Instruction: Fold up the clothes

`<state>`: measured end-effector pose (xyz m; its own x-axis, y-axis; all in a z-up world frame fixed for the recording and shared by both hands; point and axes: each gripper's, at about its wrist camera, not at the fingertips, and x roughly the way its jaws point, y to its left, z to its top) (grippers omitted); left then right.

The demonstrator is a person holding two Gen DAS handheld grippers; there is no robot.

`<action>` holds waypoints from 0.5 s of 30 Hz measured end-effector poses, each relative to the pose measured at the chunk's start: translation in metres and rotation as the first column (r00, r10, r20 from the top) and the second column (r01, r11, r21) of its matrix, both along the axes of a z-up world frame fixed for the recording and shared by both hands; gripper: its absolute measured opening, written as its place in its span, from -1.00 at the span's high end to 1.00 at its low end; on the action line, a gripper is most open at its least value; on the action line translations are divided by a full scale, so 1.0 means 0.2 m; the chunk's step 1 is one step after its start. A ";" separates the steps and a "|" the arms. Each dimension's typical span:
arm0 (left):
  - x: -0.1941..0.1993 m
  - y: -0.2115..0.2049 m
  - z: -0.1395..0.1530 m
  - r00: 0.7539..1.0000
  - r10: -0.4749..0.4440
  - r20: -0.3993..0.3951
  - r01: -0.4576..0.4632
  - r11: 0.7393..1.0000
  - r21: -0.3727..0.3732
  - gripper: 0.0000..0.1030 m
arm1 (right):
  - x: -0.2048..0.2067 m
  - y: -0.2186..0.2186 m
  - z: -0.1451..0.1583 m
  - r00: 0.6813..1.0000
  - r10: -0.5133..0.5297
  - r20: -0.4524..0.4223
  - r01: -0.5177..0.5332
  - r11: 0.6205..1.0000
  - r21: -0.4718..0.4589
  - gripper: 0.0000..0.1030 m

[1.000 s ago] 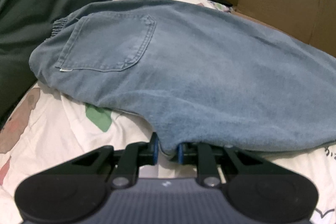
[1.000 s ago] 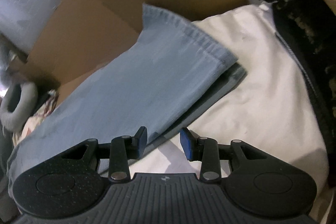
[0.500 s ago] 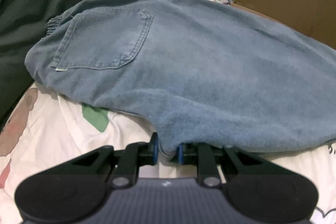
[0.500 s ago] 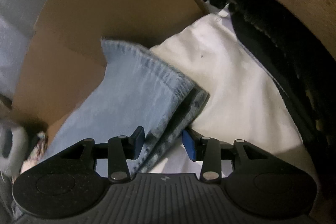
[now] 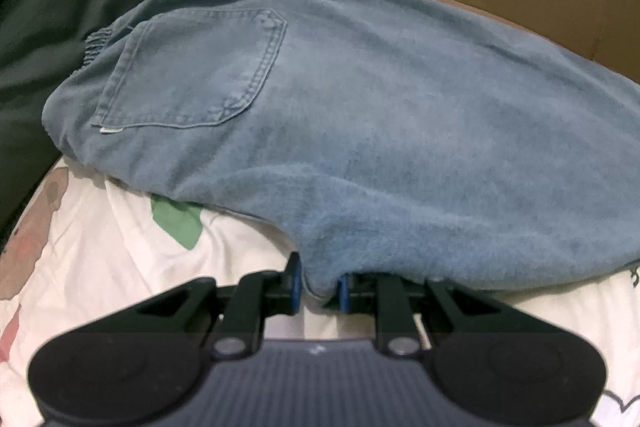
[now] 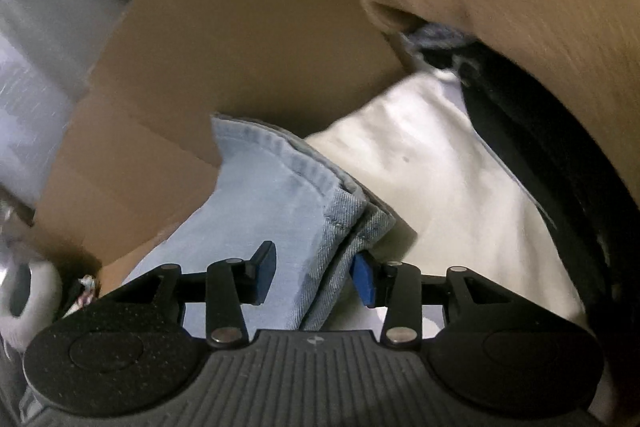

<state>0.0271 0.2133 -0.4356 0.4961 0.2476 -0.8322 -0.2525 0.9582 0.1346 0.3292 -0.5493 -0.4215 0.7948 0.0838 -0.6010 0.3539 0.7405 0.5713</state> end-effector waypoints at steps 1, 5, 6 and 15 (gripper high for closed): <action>0.00 0.00 0.00 1.000 -0.001 0.000 0.001 1.000 0.000 0.63 | 0.01 0.00 0.00 1.000 0.006 0.001 -0.006 1.000 -0.006 0.09; 0.00 0.00 0.00 1.000 0.009 0.002 -0.009 1.000 -0.002 0.63 | 0.06 -0.01 -0.02 1.000 0.005 -0.014 -0.005 1.000 -0.003 0.10; 0.00 0.01 0.00 1.000 0.017 0.002 -0.017 1.000 -0.003 0.63 | 0.07 -0.01 -0.03 1.000 0.000 -0.022 0.000 1.000 0.004 0.10; 0.01 0.00 -0.02 0.999 0.044 0.004 -0.044 0.999 -0.006 0.61 | 0.06 -0.04 -0.12 0.999 -0.022 -0.037 0.027 0.992 0.127 0.10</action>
